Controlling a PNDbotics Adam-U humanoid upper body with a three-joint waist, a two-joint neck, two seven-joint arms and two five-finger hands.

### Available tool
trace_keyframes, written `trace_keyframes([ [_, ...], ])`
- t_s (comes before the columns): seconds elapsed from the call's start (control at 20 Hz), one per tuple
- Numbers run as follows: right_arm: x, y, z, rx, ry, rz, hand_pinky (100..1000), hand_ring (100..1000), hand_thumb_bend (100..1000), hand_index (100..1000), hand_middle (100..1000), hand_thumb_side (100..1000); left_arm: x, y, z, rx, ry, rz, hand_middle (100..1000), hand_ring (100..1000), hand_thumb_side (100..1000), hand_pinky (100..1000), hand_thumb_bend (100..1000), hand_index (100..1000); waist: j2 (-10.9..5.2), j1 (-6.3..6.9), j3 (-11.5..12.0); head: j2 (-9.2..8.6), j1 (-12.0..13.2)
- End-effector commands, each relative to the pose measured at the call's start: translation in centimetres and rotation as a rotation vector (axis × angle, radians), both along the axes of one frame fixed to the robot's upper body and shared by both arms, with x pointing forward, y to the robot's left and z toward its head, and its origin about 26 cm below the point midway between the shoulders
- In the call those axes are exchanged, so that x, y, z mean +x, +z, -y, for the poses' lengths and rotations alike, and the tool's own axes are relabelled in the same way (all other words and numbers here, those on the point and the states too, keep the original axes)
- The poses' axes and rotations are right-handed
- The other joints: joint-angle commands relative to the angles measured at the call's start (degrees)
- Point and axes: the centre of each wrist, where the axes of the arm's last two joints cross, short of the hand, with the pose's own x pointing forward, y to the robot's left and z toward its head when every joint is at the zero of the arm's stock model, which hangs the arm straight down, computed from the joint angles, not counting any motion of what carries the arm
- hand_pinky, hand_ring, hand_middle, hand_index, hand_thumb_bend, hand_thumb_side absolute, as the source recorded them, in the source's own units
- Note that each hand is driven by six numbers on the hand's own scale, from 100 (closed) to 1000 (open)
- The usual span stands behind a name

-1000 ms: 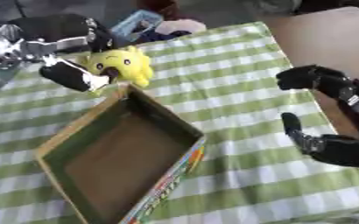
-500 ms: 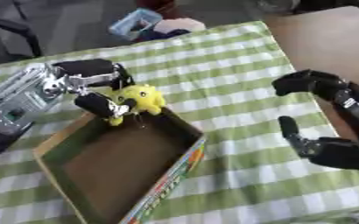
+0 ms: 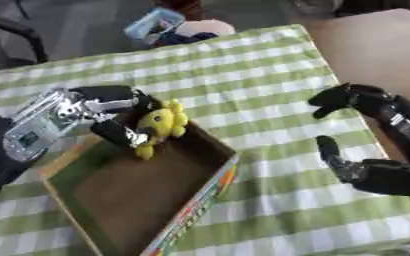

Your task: Pick up objects on the table and place them in the box.

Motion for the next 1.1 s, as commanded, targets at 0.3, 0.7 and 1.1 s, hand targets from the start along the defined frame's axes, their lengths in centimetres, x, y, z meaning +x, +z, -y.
trace_keyframes([
  [0.3,-0.1,1.0,0.2,0.005,0.001,0.029,827,712,100,828,751,100,-1.7,1.9,-0.9,0.122,-0.056,0.082,818,825,608,863,587,925,-0.54,-0.84,0.4,-0.61,-0.4],
  [0.7,-0.1,1.0,0.3,0.014,-0.009,0.032,827,718,100,829,754,100,-5.1,5.1,-1.5,0.236,-0.015,0.351,867,902,707,937,744,950,-0.54,-1.11,1.0,-0.93,-0.8],
  [1.1,-0.1,1.0,0.4,0.022,-0.018,0.036,826,719,100,830,754,100,-7.6,6.6,-3.0,0.149,0.057,0.409,826,856,703,896,644,935,-0.55,-1.59,1.6,-1.15,-1.0],
])
